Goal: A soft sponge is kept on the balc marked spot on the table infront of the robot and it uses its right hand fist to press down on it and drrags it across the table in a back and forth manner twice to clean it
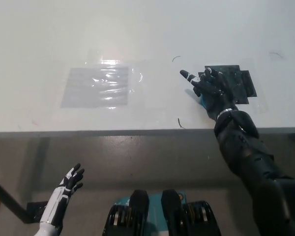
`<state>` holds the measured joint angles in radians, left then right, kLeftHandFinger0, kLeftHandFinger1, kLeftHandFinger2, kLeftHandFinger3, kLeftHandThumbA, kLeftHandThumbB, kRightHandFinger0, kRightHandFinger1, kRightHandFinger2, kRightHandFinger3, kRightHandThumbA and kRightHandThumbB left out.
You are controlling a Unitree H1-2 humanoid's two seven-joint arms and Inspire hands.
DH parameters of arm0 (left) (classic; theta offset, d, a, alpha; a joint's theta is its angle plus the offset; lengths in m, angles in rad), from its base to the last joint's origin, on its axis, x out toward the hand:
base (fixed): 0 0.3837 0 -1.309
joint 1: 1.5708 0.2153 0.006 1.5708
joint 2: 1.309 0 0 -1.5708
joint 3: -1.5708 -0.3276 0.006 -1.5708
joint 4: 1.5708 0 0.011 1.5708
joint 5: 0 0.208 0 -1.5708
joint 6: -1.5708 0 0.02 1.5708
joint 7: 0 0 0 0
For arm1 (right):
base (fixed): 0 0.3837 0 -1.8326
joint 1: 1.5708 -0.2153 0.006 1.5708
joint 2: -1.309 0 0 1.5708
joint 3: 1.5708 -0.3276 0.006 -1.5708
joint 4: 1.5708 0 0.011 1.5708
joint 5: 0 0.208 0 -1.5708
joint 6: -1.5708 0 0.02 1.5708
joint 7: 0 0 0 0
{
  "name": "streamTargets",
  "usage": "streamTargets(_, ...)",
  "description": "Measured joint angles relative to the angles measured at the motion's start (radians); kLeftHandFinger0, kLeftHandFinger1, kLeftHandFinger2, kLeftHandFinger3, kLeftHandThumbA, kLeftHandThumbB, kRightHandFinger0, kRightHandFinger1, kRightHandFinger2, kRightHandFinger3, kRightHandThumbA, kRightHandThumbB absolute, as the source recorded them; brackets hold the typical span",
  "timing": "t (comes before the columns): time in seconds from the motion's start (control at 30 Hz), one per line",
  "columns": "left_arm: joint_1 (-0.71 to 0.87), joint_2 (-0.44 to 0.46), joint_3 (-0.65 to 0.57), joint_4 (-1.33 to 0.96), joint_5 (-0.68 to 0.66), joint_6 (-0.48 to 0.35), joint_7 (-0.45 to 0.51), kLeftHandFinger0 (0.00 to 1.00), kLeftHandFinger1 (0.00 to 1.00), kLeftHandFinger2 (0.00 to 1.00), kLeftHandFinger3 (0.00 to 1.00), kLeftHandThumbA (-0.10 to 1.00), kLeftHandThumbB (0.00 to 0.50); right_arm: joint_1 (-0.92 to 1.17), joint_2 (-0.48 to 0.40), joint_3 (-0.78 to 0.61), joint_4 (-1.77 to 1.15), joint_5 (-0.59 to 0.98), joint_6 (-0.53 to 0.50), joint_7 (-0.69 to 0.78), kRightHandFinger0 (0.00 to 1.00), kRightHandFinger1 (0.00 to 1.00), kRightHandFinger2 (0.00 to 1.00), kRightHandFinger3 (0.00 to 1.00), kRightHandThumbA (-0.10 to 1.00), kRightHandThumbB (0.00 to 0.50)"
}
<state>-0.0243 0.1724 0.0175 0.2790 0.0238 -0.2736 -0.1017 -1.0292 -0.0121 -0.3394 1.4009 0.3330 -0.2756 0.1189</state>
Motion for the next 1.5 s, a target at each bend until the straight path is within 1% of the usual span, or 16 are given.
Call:
streamTargets(0.03, 0.000, 0.000, 0.000, 0.000, 0.000, 0.000, 0.000, 1.00, 1.00, 1.00, 1.00, 1.00, 0.487, 0.000, -0.004, 0.002, 0.000, 0.000, 0.000, 0.000, 0.00, 0.00, 0.00, 0.00, 1.00, 0.182)
streamTargets(0.13, 0.000, 0.000, 0.000, 0.000, 0.000, -0.001, 0.000, 1.00, 1.00, 1.00, 1.00, 1.00, 0.479, 0.000, -0.015, 0.005, 0.000, 0.000, 0.000, 0.000, 0.00, 0.00, 0.00, 0.00, 1.00, 0.212)
streamTargets(0.17, 0.000, 0.000, 0.000, 0.000, 0.000, -0.001, 0.000, 1.00, 1.00, 1.00, 1.00, 1.00, 0.477, 0.000, -0.017, 0.009, 0.000, -0.001, -0.001, -0.001, 0.11, 0.11, 0.14, 0.17, 1.00, 0.278)
streamTargets(0.2, 0.000, 0.000, 0.000, 0.000, 0.000, -0.001, 0.000, 1.00, 1.00, 1.00, 1.00, 1.00, 0.474, 0.000, -0.020, 0.025, -0.001, -0.009, -0.004, -0.005, 0.35, 0.36, 0.47, 0.44, 1.00, 0.330)
streamTargets(0.23, 0.000, 0.000, 0.000, 0.000, 0.000, -0.001, 0.000, 1.00, 1.00, 1.00, 1.00, 1.00, 0.474, -0.001, -0.023, 0.040, -0.004, -0.018, -0.007, -0.008, 0.50, 0.49, 0.53, 0.50, 1.00, 0.324)
streamTargets(0.27, 0.000, 0.000, 0.001, 0.000, 0.000, -0.001, 0.000, 1.00, 1.00, 1.00, 1.00, 1.00, 0.477, 0.000, -0.024, 0.052, -0.010, -0.025, -0.012, -0.008, 0.79, 0.80, 0.86, 0.86, 1.00, 0.322)
streamTargets(0.3, 0.000, 0.000, 0.001, 0.000, 0.000, -0.001, 0.000, 1.00, 1.00, 1.00, 1.00, 1.00, 0.479, 0.000, -0.025, 0.060, -0.016, -0.029, -0.014, -0.005, 1.00, 1.00, 1.00, 1.00, 1.00, 0.313)
streamTargets(0.33, 0.000, 0.000, 0.001, 0.000, 0.000, -0.001, 0.000, 1.00, 1.00, 1.00, 1.00, 1.00, 0.484, 0.003, -0.025, 0.066, -0.036, -0.032, -0.014, 0.003, 1.00, 1.00, 1.00, 1.00, 1.00, 0.325)
streamTargets(0.4, 0.000, 0.000, 0.002, 0.000, 0.000, -0.001, 0.001, 1.00, 1.00, 1.00, 1.00, 1.00, 0.498, 0.014, -0.025, 0.080, -0.111, -0.032, -0.015, 0.028, 1.00, 1.00, 1.00, 1.00, 1.00, 0.402)
streamTargets(0.5, -0.001, 0.000, 0.001, 0.003, 0.001, 0.000, 0.000, 1.00, 1.00, 1.00, 1.00, 1.00, 0.500, 0.031, -0.025, 0.090, -0.234, -0.031, -0.009, 0.038, 1.00, 1.00, 1.00, 1.00, 1.00, 0.458)
streamTargets(0.63, -0.001, 0.000, 0.001, 0.006, 0.002, 0.001, 0.000, 1.00, 1.00, 1.00, 1.00, 1.00, 0.500, 0.061, -0.024, 0.101, -0.388, -0.028, 0.017, 0.041, 1.00, 1.00, 1.00, 1.00, 1.00, 0.465)
streamTargets(0.77, -0.001, 0.000, 0.000, 0.006, 0.003, 0.002, 0.000, 1.00, 1.00, 1.00, 1.00, 1.00, 0.500, 0.095, -0.024, 0.113, -0.523, -0.023, 0.049, 0.042, 1.00, 1.00, 1.00, 1.00, 1.00, 0.500)
streamTargets(1.13, -0.001, 0.000, -0.001, 0.007, 0.006, 0.006, 0.000, 1.00, 1.00, 1.00, 1.00, 1.00, 0.500, 0.175, -0.025, 0.148, -0.873, -0.014, 0.143, 0.041, 1.00, 1.00, 1.00, 1.00, 1.00, 0.488)
streamTargets(1.4, -0.001, 0.000, -0.001, 0.008, 0.006, 0.007, 0.000, 1.00, 1.00, 1.00, 1.00, 1.00, 0.491, 0.313, -0.029, 0.168, -1.122, -0.010, 0.183, 0.041, 1.00, 1.00, 1.00, 1.00, 1.00, 0.499)
streamTargets(1.47, -0.001, 0.000, -0.001, 0.008, 0.006, 0.007, 0.000, 1.00, 1.00, 1.00, 1.00, 1.00, 0.499, 0.364, -0.031, 0.173, -1.186, -0.008, 0.191, 0.041, 1.00, 1.00, 1.00, 1.00, 1.00, 0.493)
streamTargets(1.5, -0.001, 0.000, -0.001, 0.008, 0.006, 0.007, 0.000, 1.00, 1.00, 1.00, 1.00, 1.00, 0.500, 0.398, -0.032, 0.177, -1.223, -0.007, 0.196, 0.041, 1.00, 1.00, 1.00, 1.00, 1.00, 0.469)
